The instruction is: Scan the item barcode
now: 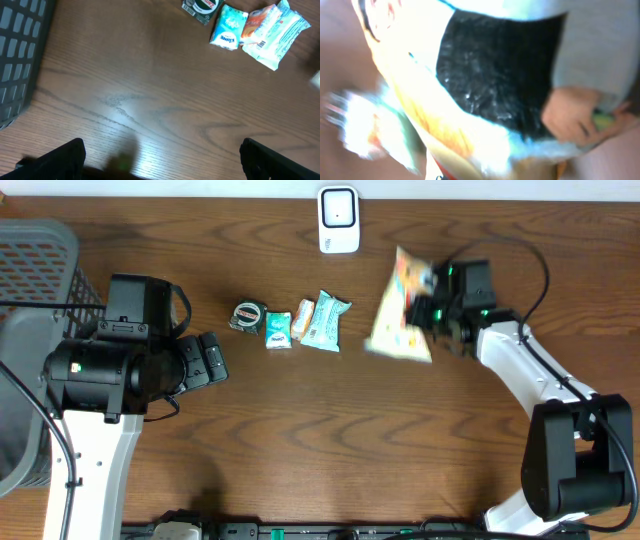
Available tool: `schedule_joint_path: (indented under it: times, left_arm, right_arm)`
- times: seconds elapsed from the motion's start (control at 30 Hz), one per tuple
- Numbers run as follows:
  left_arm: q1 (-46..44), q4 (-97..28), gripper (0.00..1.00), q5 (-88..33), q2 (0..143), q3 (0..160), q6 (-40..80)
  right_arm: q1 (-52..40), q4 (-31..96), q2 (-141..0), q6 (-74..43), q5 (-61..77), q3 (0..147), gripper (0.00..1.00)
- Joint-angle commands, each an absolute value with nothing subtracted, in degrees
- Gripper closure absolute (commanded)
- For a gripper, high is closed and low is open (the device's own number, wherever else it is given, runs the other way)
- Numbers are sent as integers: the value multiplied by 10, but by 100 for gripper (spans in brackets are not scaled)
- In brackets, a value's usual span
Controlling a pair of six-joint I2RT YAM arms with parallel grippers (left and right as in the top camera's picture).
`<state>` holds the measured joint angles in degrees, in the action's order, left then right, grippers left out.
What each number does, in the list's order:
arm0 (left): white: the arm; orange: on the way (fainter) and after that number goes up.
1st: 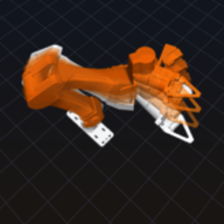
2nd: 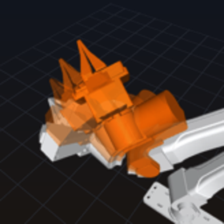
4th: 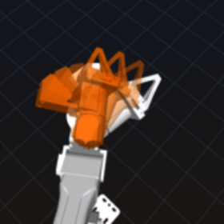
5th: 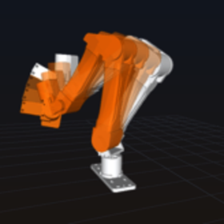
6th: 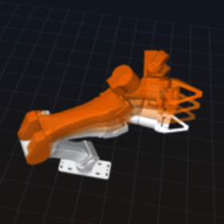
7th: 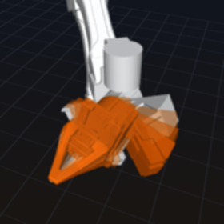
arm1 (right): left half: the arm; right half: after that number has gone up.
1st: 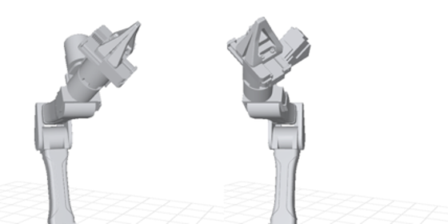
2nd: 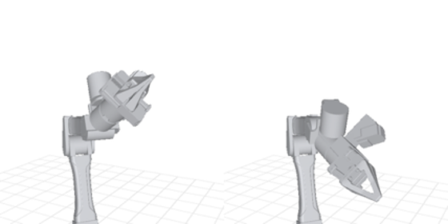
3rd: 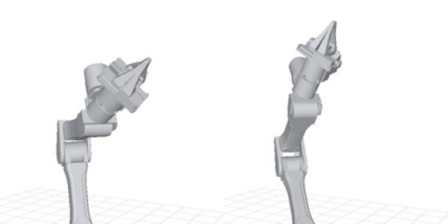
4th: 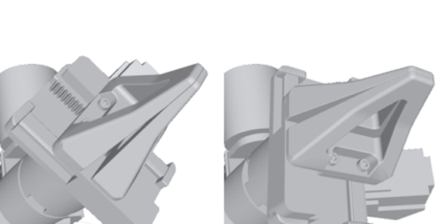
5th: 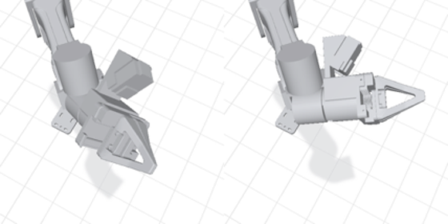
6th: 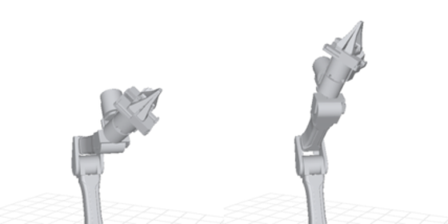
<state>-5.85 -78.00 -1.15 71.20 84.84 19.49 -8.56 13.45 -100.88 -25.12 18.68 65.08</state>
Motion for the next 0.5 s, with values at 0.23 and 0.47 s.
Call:
schedule_joint_path:
  times: [0.23,0.47]
  left_arm:
    - [-58,-782,2,-10,712,851,196]
    - [-58,-782,2,-10,712,851,196]
  right_arm:
    - [-131,-150,-1024,-394,94,725,99]
    - [-149,-117,-1211,-407,137,965,99]
